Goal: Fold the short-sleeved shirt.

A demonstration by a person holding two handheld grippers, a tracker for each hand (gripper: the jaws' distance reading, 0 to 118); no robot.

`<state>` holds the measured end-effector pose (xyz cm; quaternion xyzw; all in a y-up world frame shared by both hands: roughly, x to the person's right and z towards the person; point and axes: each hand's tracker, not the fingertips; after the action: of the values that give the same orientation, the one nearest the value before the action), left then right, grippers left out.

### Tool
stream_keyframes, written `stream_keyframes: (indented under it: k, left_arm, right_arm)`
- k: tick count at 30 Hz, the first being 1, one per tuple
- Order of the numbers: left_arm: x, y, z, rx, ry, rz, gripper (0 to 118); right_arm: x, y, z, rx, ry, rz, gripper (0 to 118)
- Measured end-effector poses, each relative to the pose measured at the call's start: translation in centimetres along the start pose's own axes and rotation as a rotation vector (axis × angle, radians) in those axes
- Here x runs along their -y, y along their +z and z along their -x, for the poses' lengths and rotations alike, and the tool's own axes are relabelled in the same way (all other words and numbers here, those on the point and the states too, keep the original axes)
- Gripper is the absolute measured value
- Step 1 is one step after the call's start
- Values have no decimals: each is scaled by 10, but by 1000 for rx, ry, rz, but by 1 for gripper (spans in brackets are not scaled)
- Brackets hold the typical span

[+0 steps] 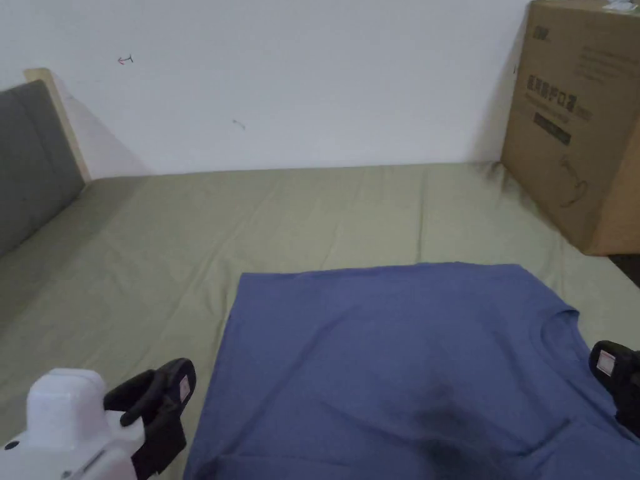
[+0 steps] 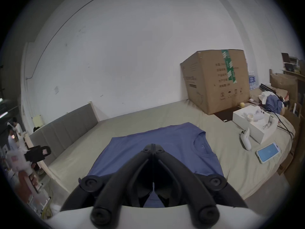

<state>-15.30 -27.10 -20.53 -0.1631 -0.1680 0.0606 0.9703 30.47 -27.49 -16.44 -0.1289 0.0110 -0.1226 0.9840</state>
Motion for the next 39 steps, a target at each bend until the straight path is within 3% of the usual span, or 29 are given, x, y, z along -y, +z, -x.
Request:
stream_keyframes:
  k: [5,9,10,11,12,13,17,18,19,20,23,27,29,31,33,34,35,36,39]
  left_arm:
    - [0,-82,46,-19,104,672,0]
    - [37,-119,68,-54,-10,733,4]
    - [44,-124,71,-57,-18,738,25]
    - [50,-129,73,-51,-10,728,77]
    - [58,-136,75,-47,-13,741,110]
    - [65,-141,76,-46,-13,745,117]
    - [80,-150,67,-59,-24,763,113]
    - [84,-152,65,-59,-29,780,105]
    - [88,-160,71,-53,-33,781,83]
    - [89,-156,68,-44,-50,757,45]
    - [90,-140,64,-25,-122,617,4]
    - [86,-109,52,16,-122,469,4]
    - [83,-100,53,-9,-140,394,4]
    - [80,-93,58,19,-82,333,4]
    - [78,-91,58,60,8,338,4]
    - [77,-91,58,53,12,343,4]
    - [77,-91,56,48,14,343,4]
    - [77,-91,55,45,17,342,4]
    - [74,-87,42,55,23,343,4]
  right_arm:
    - [1,7,-1,-2,64,39,0]
    - [12,3,-2,-4,66,110,0]
    - [16,0,-2,-6,66,133,0]
    - [19,-1,-2,-6,64,150,0]
    - [22,-3,-3,-4,62,166,0]
    - [25,-4,-3,-7,57,183,0]
    - [33,-11,-2,-11,44,222,0]
    - [33,-12,2,-12,45,228,0]
    - [34,-14,2,-13,48,232,0]
    - [35,-15,2,-14,54,238,0]
    - [37,-18,-4,-3,80,248,0]
    - [35,-18,-22,28,79,248,0]
    - [31,-20,-40,44,20,263,0]
    - [28,-25,-62,91,-29,293,0]
    - [29,-36,-91,77,-89,391,3]
    - [31,-41,-104,78,-125,465,22]
    - [34,-46,-115,89,-150,520,71]
    - [41,-51,-126,103,-157,580,112]
    - [69,-58,-146,179,-101,627,113]
